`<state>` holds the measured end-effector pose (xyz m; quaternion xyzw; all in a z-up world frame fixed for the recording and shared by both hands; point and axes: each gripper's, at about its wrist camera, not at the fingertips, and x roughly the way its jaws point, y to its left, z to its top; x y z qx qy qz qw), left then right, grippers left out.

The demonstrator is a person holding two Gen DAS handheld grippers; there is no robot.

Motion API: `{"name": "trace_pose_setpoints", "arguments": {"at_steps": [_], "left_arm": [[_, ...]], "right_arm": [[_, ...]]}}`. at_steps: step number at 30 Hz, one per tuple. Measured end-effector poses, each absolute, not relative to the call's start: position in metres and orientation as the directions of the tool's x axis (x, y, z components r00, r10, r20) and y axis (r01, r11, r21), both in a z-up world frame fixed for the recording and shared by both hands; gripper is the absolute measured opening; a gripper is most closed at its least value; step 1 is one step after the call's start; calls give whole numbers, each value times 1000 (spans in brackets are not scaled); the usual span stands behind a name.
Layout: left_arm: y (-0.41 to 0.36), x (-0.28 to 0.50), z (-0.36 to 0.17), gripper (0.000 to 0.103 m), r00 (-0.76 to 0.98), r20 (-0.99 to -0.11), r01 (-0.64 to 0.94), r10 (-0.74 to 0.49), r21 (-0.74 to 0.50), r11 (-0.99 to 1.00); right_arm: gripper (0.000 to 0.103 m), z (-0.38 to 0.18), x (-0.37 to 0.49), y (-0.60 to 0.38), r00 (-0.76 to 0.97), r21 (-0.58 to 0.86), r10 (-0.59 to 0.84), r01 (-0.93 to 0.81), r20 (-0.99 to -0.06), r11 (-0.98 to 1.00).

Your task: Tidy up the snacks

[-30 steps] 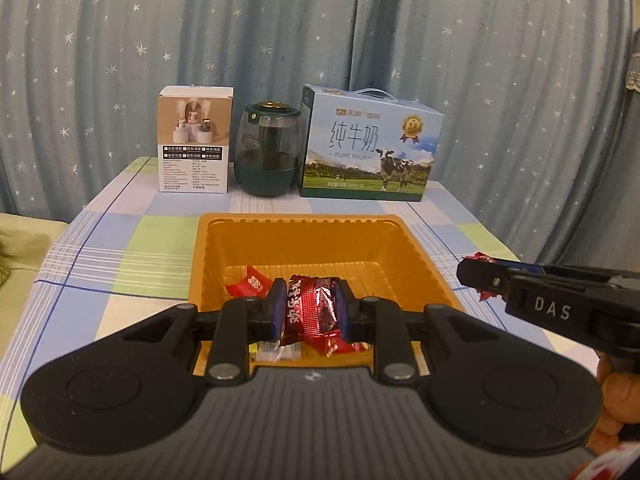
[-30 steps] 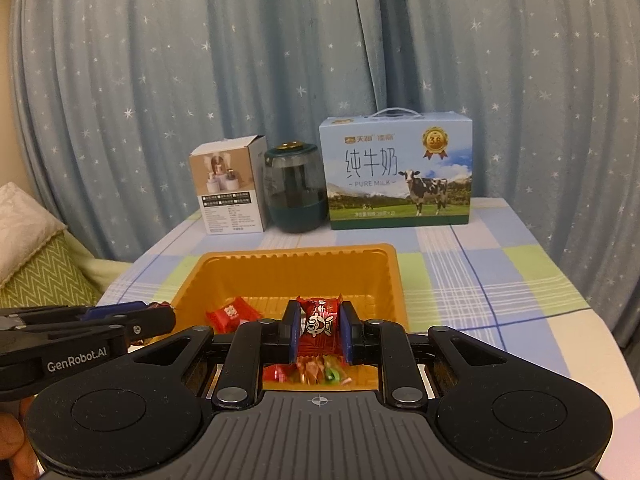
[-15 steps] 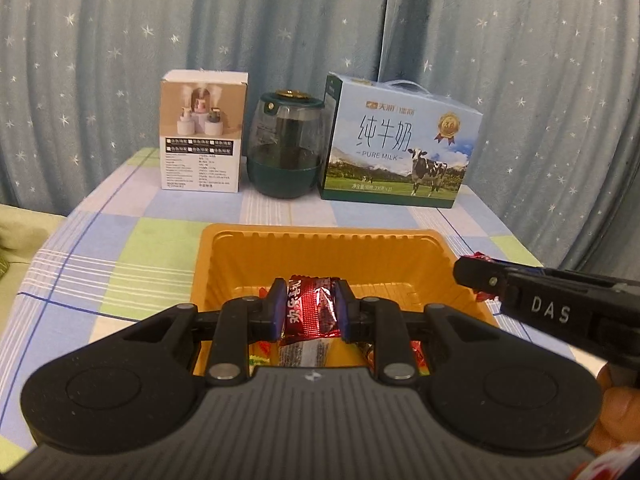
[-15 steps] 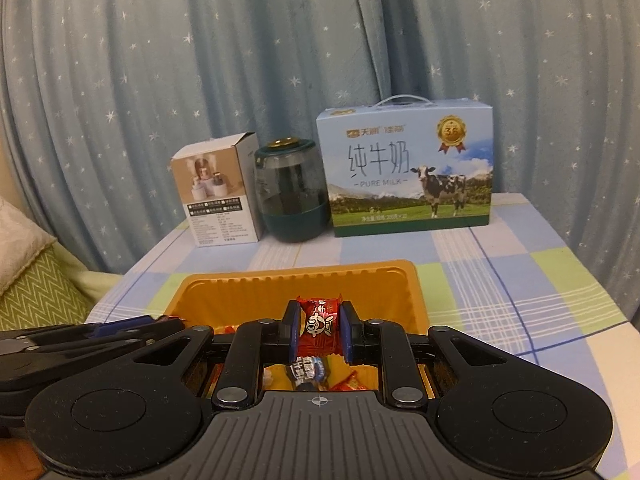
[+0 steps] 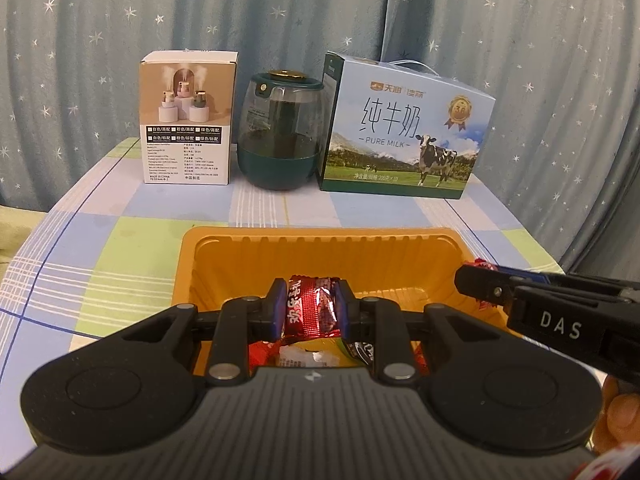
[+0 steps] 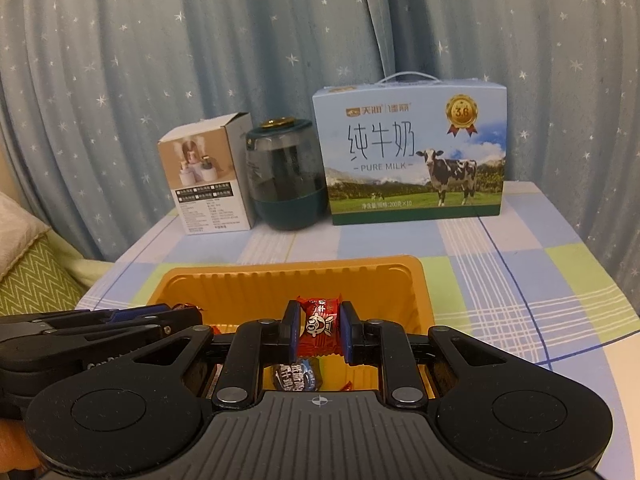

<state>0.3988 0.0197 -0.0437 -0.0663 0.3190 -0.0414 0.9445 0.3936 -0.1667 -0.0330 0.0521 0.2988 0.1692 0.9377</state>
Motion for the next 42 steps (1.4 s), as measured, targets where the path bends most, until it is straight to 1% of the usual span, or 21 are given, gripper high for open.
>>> {"name": "trace_pose_setpoints", "arguments": {"at_steps": [10, 11, 12, 14, 20, 27, 33, 34, 35, 36, 37, 40, 42], "left_arm": [[26, 407, -49, 23, 782, -598, 47, -173, -220, 974], [26, 407, -49, 24, 783, -592, 60, -190, -233, 971], [26, 407, -49, 29, 787, -585, 63, -194, -236, 970], [27, 406, -48, 34, 796, -581, 43, -168, -223, 974], [37, 406, -48, 34, 796, -590, 4, -134, -218, 976], [33, 405, -51, 40, 788, -605, 4, -112, -178, 984], [33, 404, -52, 41, 787, -608, -7, -103, -177, 984], [33, 404, -52, 41, 786, -609, -9, -102, -177, 984], [33, 404, -52, 41, 786, -610, -12, -100, -177, 984], [34, 404, -52, 42, 786, -610, -14, -99, -178, 984], [34, 404, -52, 42, 785, -611, -15, -100, -180, 984], [33, 404, -52, 43, 786, -610, -14, -101, -180, 984], [33, 404, -51, 48, 787, -609, -14, -98, -177, 984]], "right_arm": [[21, -42, 402, -171, 751, 215, 344, -269, -563, 939], [21, -43, 402, -172, 750, 217, 345, -268, -564, 939], [21, -43, 402, -172, 750, 219, 346, -268, -564, 938], [21, -43, 402, -174, 750, 222, 346, -266, -564, 938], [21, -45, 404, -179, 751, 240, 345, -251, -563, 938], [21, -45, 405, -183, 748, 267, 360, -249, -558, 931], [22, -48, 407, -182, 740, 305, 402, -273, -539, 912], [24, -48, 408, -183, 743, 315, 404, -269, -533, 910], [40, -48, 408, -185, 749, 331, 409, -264, -522, 906], [58, -48, 408, -188, 755, 351, 415, -258, -508, 900], [64, -47, 408, -192, 761, 369, 418, -251, -496, 895], [64, -44, 410, -197, 772, 384, 411, -234, -485, 893], [64, -42, 410, -198, 775, 380, 402, -226, -487, 897]]}}
